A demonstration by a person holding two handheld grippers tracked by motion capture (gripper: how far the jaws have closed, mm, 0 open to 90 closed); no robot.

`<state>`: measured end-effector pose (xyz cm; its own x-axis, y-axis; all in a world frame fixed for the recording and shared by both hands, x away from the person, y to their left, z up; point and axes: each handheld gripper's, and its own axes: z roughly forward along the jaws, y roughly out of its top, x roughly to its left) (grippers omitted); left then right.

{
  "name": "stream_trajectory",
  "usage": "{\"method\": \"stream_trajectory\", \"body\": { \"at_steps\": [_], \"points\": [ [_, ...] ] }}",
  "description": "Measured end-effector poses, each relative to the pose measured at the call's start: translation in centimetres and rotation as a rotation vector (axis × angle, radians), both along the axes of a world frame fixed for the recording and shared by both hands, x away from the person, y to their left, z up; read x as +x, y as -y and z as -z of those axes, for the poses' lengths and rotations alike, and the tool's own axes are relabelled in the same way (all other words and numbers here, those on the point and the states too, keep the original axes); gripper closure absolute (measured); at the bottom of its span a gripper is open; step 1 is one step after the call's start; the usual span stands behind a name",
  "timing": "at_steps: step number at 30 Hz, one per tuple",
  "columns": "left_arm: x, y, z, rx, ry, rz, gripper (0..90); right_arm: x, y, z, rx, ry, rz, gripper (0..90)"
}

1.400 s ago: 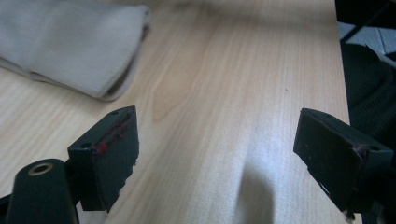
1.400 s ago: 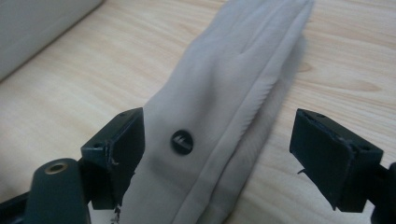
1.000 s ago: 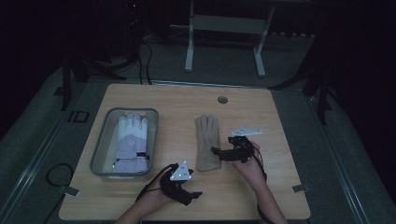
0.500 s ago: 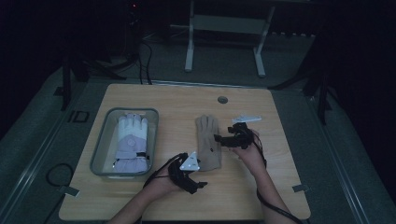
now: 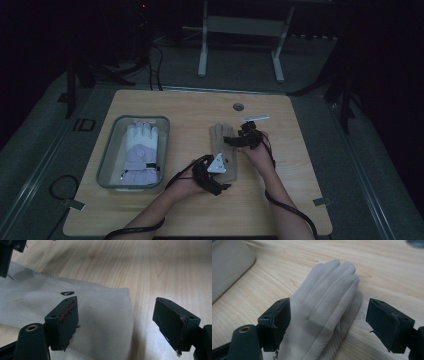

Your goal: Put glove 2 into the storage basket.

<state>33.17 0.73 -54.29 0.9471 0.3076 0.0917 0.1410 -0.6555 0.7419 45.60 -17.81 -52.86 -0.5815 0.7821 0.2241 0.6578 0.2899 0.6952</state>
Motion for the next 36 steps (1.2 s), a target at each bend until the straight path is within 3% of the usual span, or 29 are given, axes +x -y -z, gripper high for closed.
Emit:
{"method": "stream_trajectory", "body": {
  "at_steps": [4,8,11,15,16,17,18,22,29,36],
  "points": [
    [0.4,0.1,0.5,0.012,-0.016,-0.001,23.5,0.5,-0.1,1.3,-0.001,-0.022,-0.012,19.1],
    [0.7,-0.1,1.1,0.011,-0.027,-0.001,27.7,0.4,-0.3,2.2,-0.033,-0.024,-0.063,23.1],
    [0.8,-0.3,1.4,0.01,-0.027,-0.001,30.4,0.3,-0.3,2.4,-0.026,-0.028,-0.108,31.6],
    [0.7,-0.1,1.5,0.014,-0.03,-0.005,30.4,0.2,-0.3,2.4,0.009,-0.055,-0.14,52.3],
    [0.7,-0.1,1.5,0.014,-0.03,-0.005,30.5,0.2,-0.3,2.4,0.009,-0.055,-0.14,52.3],
    [0.7,-0.1,1.6,0.014,-0.028,-0.007,30.5,0.1,-0.3,2.4,0.018,-0.061,-0.151,58.3],
    [0.7,-0.1,1.6,0.013,-0.03,-0.005,30.6,-0.4,-0.6,2.1,-0.012,-0.028,-0.161,64.6],
    [0.7,0.0,1.7,0.017,-0.025,-0.009,31.1,-0.8,-1.0,1.8,-0.042,-0.003,-0.158,68.5],
    [0.3,0.3,1.7,0.056,0.024,-0.013,37.0,-0.9,-0.8,1.7,-0.024,-0.009,-0.127,69.5],
    [0.5,0.7,1.3,0.104,0.043,-0.036,60.7,-0.9,-1.0,1.6,-0.036,-0.008,-0.122,69.7]
  ]
}}
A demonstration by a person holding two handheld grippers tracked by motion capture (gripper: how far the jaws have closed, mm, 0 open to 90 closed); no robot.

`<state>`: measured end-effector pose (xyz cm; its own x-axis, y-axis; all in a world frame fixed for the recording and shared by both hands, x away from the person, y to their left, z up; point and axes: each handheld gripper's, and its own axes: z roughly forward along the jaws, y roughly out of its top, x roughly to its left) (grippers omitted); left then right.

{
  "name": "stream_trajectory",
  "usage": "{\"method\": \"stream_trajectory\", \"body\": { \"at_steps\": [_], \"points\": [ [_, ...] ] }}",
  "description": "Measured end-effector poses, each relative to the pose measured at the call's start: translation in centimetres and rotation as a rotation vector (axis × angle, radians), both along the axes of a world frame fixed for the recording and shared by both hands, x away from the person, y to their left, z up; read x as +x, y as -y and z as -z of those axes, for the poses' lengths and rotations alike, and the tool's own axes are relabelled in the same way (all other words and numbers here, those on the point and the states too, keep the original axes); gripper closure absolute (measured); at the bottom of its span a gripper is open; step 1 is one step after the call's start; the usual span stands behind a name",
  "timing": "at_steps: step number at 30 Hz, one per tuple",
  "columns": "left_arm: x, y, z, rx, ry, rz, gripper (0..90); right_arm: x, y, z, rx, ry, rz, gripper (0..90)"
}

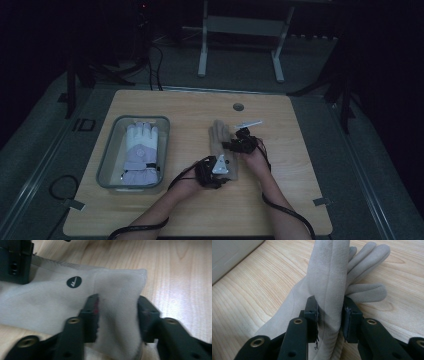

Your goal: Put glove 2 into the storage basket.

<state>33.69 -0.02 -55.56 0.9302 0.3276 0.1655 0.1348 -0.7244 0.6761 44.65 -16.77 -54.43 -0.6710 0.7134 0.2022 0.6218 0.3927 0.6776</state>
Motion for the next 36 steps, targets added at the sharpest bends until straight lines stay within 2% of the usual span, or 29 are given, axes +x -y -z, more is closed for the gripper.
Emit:
{"method": "stream_trajectory", "body": {
  "at_steps": [4,9,14,18,22,24,36],
  "points": [
    [0.0,0.3,-0.6,0.023,-0.019,-0.016,77.3,0.0,-0.1,-0.2,0.007,-0.008,0.008,70.3],
    [-0.1,0.1,-1.2,0.038,-0.035,-0.01,82.1,-0.1,0.1,-1.1,0.026,-0.007,0.005,70.6],
    [-0.3,-0.1,-1.9,0.052,-0.04,-0.008,83.3,-0.3,0.2,-1.8,0.027,0.0,0.003,70.6],
    [-0.5,-0.5,-3.2,0.08,-0.04,-0.004,83.6,-0.6,-0.2,-2.9,0.04,0.01,-0.004,70.6],
    [-0.8,-0.8,-4.1,0.088,-0.037,-0.003,83.9,-0.9,-0.6,-3.9,0.06,0.015,-0.01,70.7],
    [-0.9,-1.1,-5.0,0.108,-0.034,-0.002,84.0,-1.2,-1.1,-4.8,0.066,0.031,-0.022,70.6],
    [-1.9,-4.1,-8.5,0.131,-0.02,-0.024,84.0,-1.8,-4.0,-8.3,0.112,0.057,-0.069,70.6]
  ]
}}
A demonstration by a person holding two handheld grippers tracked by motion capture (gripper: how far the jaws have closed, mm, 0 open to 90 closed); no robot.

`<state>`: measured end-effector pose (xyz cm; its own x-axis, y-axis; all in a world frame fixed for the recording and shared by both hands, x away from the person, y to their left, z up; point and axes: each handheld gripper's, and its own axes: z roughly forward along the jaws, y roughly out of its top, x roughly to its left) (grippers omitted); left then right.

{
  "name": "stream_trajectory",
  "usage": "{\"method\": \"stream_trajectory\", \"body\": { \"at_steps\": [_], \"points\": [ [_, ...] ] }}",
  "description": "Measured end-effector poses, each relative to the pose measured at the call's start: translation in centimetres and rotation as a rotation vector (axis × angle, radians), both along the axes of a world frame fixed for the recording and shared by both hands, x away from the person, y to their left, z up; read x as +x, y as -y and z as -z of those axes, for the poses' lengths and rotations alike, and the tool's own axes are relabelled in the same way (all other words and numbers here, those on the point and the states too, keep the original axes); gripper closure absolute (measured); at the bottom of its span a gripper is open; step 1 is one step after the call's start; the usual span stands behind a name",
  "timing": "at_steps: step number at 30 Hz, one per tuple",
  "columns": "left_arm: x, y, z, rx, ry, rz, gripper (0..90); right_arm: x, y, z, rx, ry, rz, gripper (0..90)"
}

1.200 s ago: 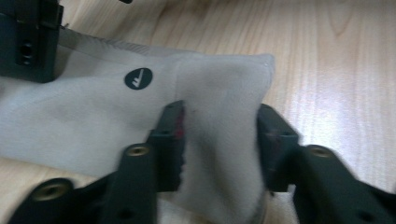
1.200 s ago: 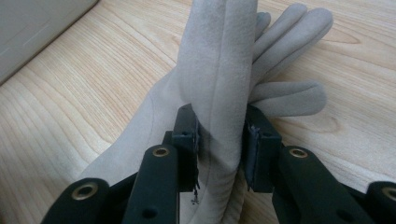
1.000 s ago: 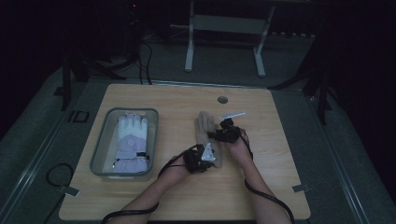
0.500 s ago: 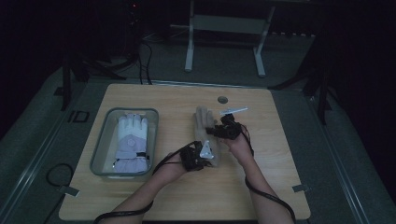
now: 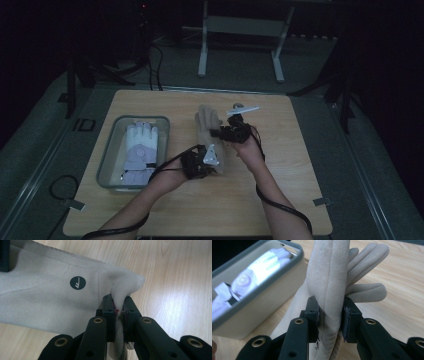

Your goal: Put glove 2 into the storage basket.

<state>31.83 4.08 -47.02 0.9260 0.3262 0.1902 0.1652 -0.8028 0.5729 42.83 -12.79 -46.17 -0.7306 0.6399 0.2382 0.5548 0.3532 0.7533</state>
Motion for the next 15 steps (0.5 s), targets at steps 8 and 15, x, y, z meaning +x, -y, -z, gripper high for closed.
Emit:
{"method": "stream_trajectory", "body": {
  "at_steps": [8,15],
  "points": [
    [-1.0,-2.6,-2.0,0.005,0.013,-0.018,84.0,-0.4,-2.3,-1.7,0.022,0.02,-0.038,70.6],
    [-1.6,-4.7,-2.7,0.008,0.013,-0.041,83.9,-0.6,-4.6,-2.5,0.024,0.025,-0.077,70.6]
  ]
}}
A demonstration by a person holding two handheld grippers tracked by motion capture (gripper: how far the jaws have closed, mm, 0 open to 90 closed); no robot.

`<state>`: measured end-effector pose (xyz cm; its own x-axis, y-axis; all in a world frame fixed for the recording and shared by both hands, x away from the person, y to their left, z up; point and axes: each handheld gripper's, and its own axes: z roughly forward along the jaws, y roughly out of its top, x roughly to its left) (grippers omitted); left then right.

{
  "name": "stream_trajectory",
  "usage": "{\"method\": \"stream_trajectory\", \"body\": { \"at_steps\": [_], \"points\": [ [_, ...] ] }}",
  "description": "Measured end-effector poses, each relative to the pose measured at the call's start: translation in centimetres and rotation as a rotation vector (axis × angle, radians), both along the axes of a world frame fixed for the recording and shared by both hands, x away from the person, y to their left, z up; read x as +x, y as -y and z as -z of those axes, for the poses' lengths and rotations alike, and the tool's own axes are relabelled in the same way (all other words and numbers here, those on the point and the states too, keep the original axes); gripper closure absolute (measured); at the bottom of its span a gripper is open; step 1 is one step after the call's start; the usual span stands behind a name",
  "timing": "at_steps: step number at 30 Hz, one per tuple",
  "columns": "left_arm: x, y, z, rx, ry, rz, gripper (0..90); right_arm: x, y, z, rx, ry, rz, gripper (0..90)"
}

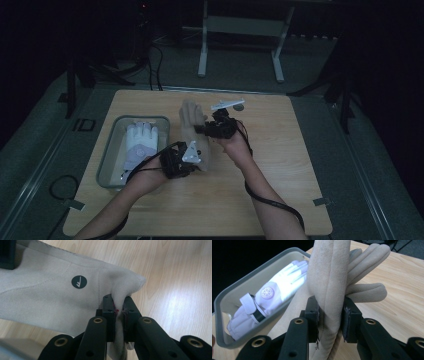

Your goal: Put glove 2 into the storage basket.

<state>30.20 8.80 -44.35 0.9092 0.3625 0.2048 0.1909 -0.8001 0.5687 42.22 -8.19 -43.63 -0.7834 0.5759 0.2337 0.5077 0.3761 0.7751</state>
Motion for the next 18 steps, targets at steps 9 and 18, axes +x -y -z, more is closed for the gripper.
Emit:
{"method": "stream_trajectory", "body": {
  "at_steps": [9,18],
  "points": [
    [-0.6,-3.1,-0.5,0.008,-0.018,-0.04,83.9,-0.1,-3.4,-0.6,0.004,0.0,-0.046,70.6],
    [-1.8,-6.7,-1.6,0.03,-0.007,-0.089,83.8,-0.3,-7.6,-1.2,0.013,0.008,-0.091,70.5]
  ]
}}
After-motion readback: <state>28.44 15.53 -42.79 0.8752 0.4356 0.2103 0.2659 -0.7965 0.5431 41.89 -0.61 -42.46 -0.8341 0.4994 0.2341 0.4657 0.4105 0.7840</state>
